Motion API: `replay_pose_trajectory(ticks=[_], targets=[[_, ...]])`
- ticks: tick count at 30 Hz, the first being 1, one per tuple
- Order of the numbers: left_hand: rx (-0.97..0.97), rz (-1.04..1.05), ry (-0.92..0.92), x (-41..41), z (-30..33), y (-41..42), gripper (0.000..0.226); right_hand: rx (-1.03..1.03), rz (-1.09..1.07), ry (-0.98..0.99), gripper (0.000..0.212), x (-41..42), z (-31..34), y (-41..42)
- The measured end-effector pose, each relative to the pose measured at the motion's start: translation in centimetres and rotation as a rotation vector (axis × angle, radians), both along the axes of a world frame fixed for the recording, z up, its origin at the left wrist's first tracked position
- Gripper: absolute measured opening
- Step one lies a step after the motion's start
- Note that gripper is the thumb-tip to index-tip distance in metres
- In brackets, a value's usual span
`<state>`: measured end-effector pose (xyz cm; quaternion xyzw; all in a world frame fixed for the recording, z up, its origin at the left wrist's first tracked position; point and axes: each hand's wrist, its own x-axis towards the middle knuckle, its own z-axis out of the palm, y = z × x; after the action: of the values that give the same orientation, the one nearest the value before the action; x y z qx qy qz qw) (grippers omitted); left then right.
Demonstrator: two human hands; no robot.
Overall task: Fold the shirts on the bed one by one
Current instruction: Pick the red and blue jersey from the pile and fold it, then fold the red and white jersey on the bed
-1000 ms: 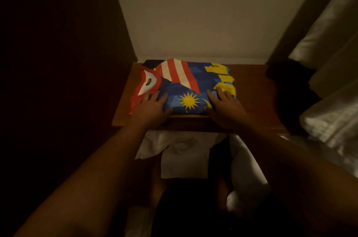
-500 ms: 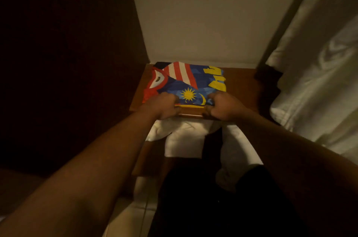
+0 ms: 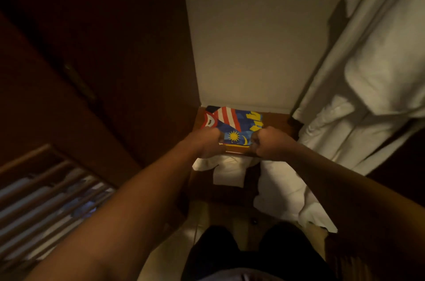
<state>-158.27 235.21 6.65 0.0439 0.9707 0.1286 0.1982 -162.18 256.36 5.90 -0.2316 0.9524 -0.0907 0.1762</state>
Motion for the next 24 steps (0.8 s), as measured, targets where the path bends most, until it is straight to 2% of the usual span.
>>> replay_pose_trajectory(ticks=[5, 9, 11, 16, 24], targets=[[0.062, 0.019, -0.016, 5.8, 9.1, -0.6, 0.028, -0.066, 0.006, -0.024, 0.016, 5.5, 8.7, -1.1], [0.165, 0.106, 0.003, 10.2, 12.6, -1.2, 0.018, -0.137, 0.032, -0.033, 0.016, 9.9, 11.8, -1.6], [0.232, 0.161, 0.009, 12.5, 13.3, -1.5, 0.009, -0.21, 0.048, -0.032, 0.017, 12.2, 12.2, -1.9], [0.36, 0.319, 0.001, 20.5, 13.6, -2.0, 0.009, -0.363, 0.1, -0.077, 0.017, 17.9, 12.0, -3.0], [0.431, 0.565, -0.016, 34.5, 12.3, -4.5, 0.013, -0.373, 0.206, -0.177, 0.018, 27.0, 11.5, -7.1]])
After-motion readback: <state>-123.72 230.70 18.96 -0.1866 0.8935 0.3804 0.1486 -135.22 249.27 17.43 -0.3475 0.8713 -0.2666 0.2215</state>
